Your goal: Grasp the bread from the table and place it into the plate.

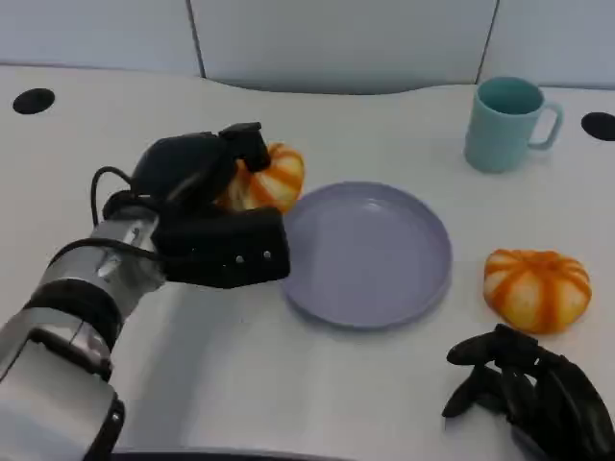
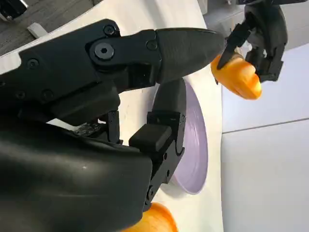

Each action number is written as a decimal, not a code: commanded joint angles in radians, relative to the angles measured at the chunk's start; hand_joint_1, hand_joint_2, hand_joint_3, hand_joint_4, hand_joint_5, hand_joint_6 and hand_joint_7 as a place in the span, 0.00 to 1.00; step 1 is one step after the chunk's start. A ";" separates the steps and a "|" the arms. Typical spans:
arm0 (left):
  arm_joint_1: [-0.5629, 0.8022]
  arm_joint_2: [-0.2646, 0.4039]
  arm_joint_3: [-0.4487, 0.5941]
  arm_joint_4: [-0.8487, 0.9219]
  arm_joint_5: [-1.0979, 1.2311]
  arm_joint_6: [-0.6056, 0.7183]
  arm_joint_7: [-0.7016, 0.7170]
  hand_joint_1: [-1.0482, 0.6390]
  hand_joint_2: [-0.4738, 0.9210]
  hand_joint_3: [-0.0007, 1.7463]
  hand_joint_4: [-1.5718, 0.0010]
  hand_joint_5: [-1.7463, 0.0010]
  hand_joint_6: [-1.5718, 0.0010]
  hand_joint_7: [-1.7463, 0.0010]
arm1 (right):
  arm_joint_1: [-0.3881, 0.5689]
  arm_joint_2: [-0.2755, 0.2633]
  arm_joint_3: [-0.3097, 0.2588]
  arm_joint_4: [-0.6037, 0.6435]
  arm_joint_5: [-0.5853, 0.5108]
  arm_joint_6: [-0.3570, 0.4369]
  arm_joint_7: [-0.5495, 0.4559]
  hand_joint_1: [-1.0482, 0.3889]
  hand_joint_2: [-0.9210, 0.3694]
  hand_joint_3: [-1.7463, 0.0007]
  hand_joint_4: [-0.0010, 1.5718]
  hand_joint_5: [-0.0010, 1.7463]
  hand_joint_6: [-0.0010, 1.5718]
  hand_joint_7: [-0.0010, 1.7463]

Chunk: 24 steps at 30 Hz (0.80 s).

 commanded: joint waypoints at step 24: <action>-0.081 -0.160 -0.161 0.012 0.125 0.019 0.007 0.51 0.66 0.57 0.35 0.00 0.52 0.00 | -0.024 0.018 0.011 0.084 -0.008 -0.045 0.019 0.43 0.00 0.82 0.42 0.81 0.44 0.58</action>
